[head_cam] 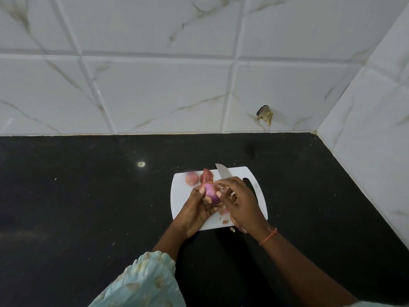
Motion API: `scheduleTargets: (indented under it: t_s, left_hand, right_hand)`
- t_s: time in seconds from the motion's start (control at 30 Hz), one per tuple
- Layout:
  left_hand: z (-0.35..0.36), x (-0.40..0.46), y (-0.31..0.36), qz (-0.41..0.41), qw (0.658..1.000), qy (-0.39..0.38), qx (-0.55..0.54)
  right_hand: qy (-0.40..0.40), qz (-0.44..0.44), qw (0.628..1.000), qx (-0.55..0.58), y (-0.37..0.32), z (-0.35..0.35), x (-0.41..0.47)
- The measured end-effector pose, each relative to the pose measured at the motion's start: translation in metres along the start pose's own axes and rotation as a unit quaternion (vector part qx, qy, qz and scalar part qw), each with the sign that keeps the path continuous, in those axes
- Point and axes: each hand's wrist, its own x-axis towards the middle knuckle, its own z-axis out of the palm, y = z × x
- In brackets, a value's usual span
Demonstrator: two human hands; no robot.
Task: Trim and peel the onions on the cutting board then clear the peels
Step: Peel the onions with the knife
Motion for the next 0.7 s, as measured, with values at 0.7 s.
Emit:
scheduleTargets:
  t_s: [0.7]
  left_hand:
    - [0.006, -0.005, 0.002, -0.037, 0.999, -0.004, 0.034]
  right_hand:
    - [-0.101, 0.044, 0.993, 0.05, 0.004, 0.003, 0.014]
